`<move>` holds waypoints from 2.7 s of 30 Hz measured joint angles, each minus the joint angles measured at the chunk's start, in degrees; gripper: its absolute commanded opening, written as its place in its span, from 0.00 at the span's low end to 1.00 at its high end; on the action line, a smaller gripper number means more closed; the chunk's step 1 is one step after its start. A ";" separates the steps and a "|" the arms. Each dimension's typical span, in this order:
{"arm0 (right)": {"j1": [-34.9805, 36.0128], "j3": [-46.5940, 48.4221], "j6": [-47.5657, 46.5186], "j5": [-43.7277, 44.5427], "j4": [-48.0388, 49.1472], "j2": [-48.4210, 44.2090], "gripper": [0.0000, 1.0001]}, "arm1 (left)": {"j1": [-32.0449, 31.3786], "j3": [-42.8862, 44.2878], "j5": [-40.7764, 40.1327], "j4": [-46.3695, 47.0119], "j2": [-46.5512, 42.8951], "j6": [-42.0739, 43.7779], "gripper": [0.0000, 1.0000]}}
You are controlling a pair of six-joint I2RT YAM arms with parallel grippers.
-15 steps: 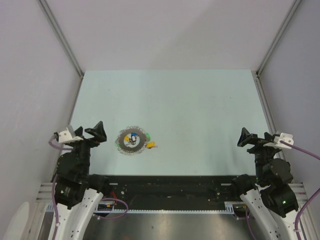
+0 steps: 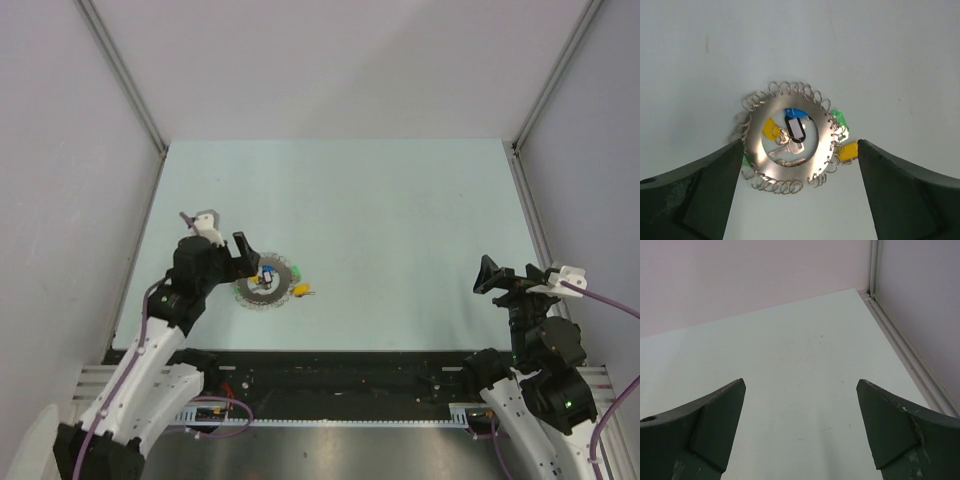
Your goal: Put the keys on the keyring
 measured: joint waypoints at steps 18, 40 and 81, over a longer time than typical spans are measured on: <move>2.84 0.00 0.39 -0.52 -1.16 0.00 1.00 | -16.55 6.49 0.46 5.53 34.16 -6.71 0.88; 3.26 0.00 0.39 0.07 -1.31 0.00 1.00 | -22.08 12.90 -9.60 0.92 49.33 -6.01 0.65; 3.52 0.00 0.37 0.50 -1.31 0.00 1.00 | -23.21 23.43 -14.86 -10.69 47.15 -2.23 0.08</move>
